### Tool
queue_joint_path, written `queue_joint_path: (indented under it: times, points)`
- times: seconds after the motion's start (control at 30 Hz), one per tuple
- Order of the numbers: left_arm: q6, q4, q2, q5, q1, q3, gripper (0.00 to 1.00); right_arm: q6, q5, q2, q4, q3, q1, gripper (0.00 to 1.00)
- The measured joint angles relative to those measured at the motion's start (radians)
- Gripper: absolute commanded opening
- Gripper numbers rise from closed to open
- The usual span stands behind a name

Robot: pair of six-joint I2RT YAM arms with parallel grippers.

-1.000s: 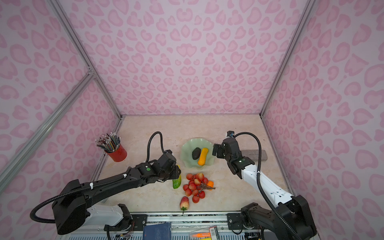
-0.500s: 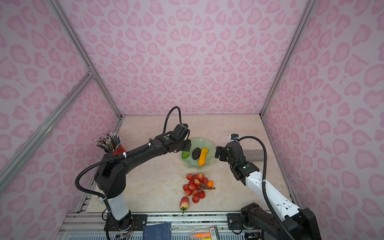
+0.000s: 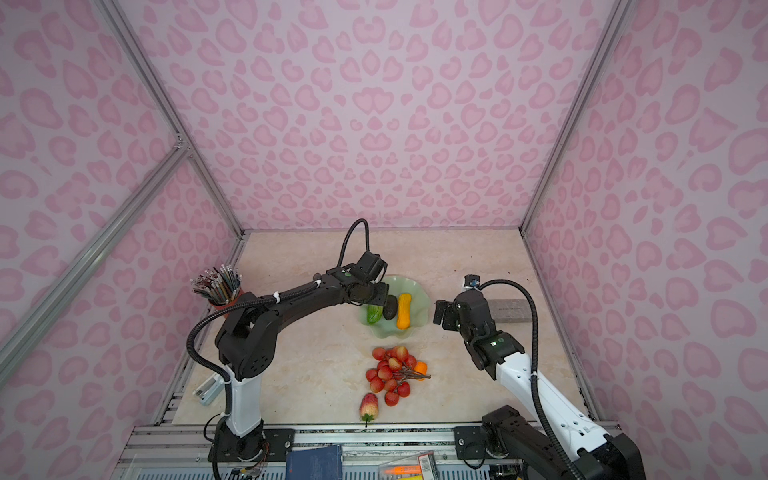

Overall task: Place and organize the fake fruits in the fruit bowl
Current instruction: 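Place the green-yellow mango in the bowl beside the avocado with the left gripper, then grasp the red-pink mango with the right gripper while the left arm withdraws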

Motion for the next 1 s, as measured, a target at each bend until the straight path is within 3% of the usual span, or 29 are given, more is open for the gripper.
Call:
queue_joint_path:
  times: [0.17, 0.33, 0.43, 0.7, 1.0]
  points:
    - [-0.002, 0.02, -0.064, -0.017, 0.001, 0.0, 0.79, -0.014, -0.031, -0.026, -0.009, 0.0, 0.003, 0.95]
    - [0.011, 0.091, -0.263, -0.087, 0.001, -0.046, 0.82, -0.018, -0.067, -0.029, -0.055, 0.02, 0.066, 0.92]
    - [0.018, 0.186, -0.426, -0.179, 0.002, -0.16, 0.87, -0.019, -0.073, -0.035, -0.08, 0.049, 0.184, 0.91]
    - [-0.043, 0.376, -0.864, -0.473, 0.059, -0.66, 0.94, 0.02, -0.057, 0.016, -0.177, 0.122, 0.618, 0.87]
    - [-0.139, 0.386, -1.143, -0.586, 0.105, -0.919, 0.99, 0.168, -0.081, 0.188, -0.232, 0.096, 0.916, 0.83]
